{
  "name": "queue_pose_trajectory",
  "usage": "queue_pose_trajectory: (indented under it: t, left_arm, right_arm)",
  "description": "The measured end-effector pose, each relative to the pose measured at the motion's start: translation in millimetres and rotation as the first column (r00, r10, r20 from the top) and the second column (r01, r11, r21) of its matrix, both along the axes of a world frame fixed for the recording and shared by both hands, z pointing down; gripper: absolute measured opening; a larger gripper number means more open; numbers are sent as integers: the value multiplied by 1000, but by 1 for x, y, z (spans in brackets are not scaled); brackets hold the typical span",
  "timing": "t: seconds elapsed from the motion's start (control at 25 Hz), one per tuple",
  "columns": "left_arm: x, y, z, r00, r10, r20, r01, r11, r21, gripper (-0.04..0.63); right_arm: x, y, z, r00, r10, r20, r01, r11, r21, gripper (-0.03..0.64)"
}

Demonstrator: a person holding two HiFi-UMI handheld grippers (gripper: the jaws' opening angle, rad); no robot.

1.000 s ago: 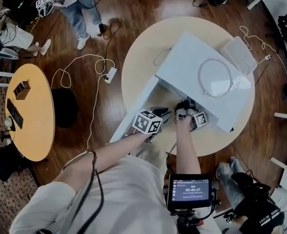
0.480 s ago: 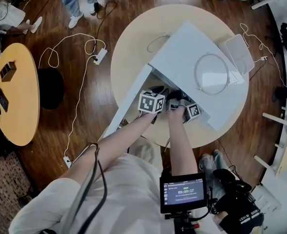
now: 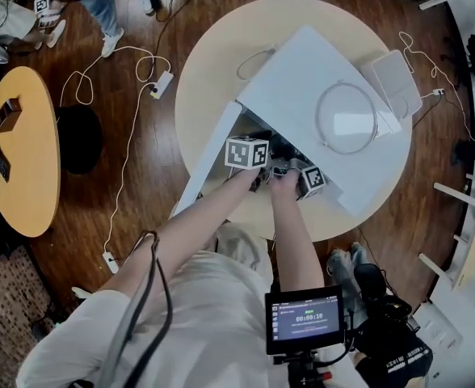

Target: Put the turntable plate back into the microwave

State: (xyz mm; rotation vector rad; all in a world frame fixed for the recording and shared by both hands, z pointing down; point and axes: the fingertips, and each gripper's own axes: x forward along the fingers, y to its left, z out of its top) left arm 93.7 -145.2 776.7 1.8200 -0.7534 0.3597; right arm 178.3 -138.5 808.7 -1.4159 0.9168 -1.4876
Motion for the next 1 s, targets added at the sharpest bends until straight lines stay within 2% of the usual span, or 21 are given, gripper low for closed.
queue_pose_trajectory:
  t: [0.16, 0.24, 0.36, 0.52, 0.72, 0.84, 1.0]
  left_arm:
    - [-3, -2, 8, 999, 9, 48, -8, 1000, -21, 103]
    - [-4, -1, 11, 999, 1, 49, 0, 999, -38, 106]
    - [1, 0, 11, 1000, -12, -1, 12, 998, -60, 106]
    - [6, -2, 15, 1000, -3, -7, 2, 996, -84, 104]
    - [7, 3, 20, 989, -84, -119, 57, 975, -213, 74]
    - [8, 4, 22, 987, -87, -132, 57, 975, -216, 67]
    - [8, 0, 17, 974, -136, -180, 90, 967, -239, 56]
  right_arm:
    - [6, 1, 0, 1000, 11, -6, -11, 1000, 11, 29]
    - [7, 0, -1, 1000, 15, -9, -14, 1000, 17, 29]
    - [-1, 0, 4, 1000, -18, 4, 18, 1000, 8, 29]
    - [-2, -2, 7, 998, -63, -27, 62, 998, -21, 29]
    - [-6, 4, 5, 992, -114, -53, 110, 991, -76, 34]
    - [-11, 8, 6, 980, -186, -67, 178, 979, -101, 41]
    - [-11, 4, -2, 970, -215, -109, 210, 976, -63, 100]
